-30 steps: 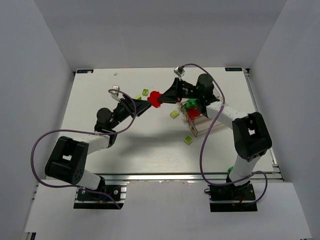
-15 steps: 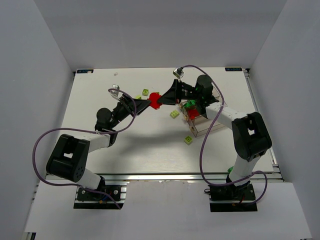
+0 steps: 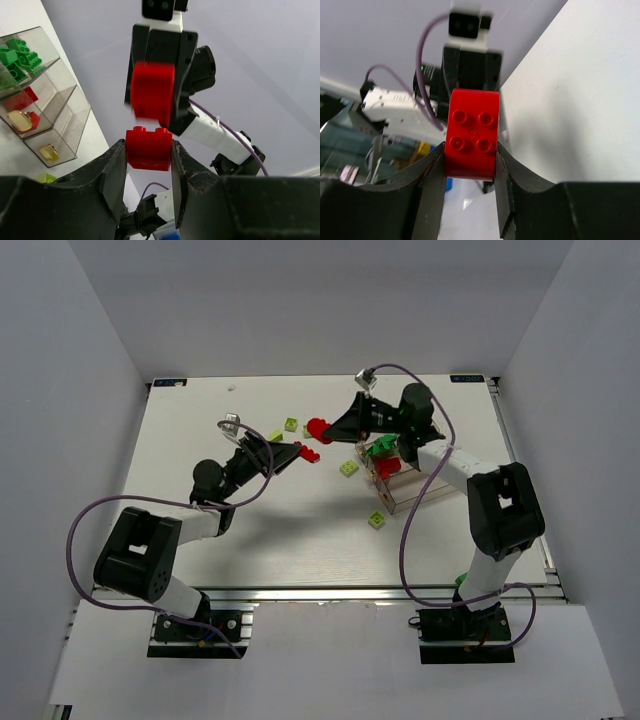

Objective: Sort the legos into containers by color

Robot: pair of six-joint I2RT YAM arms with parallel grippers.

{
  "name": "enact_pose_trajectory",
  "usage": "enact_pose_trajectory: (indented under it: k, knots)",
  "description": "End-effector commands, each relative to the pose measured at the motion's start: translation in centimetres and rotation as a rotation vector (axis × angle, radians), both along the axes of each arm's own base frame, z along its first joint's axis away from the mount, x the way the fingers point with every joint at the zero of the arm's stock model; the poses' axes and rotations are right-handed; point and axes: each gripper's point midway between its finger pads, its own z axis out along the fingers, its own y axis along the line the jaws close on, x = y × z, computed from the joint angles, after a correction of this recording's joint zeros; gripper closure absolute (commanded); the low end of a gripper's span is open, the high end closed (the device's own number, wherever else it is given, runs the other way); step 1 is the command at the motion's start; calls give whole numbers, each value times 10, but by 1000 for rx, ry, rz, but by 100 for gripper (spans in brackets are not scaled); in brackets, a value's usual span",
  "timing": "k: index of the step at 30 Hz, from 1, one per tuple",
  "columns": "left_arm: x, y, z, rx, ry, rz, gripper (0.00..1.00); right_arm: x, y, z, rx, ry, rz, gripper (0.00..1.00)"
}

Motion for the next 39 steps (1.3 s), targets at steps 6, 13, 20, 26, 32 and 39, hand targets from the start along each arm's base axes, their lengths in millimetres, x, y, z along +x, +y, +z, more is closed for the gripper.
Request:
enact_pose_trajectory:
  k: [6,13,20,26,32,39]
  knots:
    - [-8,15,6,28,-40,19,95,74,-69,11,-74,-244,-230,100]
    - [1,12,0,93,-17,23,94,95,-112,-53,-577,-577,-235,100]
    - [2,12,-7,135,2,25,94,88,-166,-82,-918,-878,-59,100]
    - [5,11,-12,183,9,28,93,95,-210,-114,-1145,-1033,106,100]
    - [5,11,-13,195,13,29,92,108,-219,-139,-1197,-1067,181,100]
    - [10,3,-19,261,43,34,91,108,-222,-161,-1211,-1048,241,81]
